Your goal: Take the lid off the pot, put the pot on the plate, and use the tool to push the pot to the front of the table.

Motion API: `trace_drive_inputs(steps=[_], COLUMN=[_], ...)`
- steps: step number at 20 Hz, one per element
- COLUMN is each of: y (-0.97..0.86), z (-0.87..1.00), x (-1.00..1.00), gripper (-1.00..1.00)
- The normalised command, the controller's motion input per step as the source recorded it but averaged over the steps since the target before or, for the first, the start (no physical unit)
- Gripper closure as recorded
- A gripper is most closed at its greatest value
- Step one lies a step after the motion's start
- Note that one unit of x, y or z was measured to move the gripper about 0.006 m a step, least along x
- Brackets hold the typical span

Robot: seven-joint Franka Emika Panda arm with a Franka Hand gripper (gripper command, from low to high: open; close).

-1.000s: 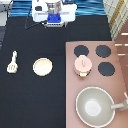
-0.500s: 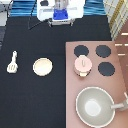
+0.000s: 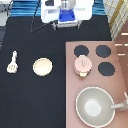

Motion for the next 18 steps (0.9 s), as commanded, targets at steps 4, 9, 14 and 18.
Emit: trace_drive_inputs(steps=[4,9,14,18], y=[0.79,0.77,0.57,0.49], z=[0.05,-0.03,-0.16,-0.24], x=[0.66,0.64,0.75,0.75], gripper=[-1.00,-1.00,-1.00,-1.00])
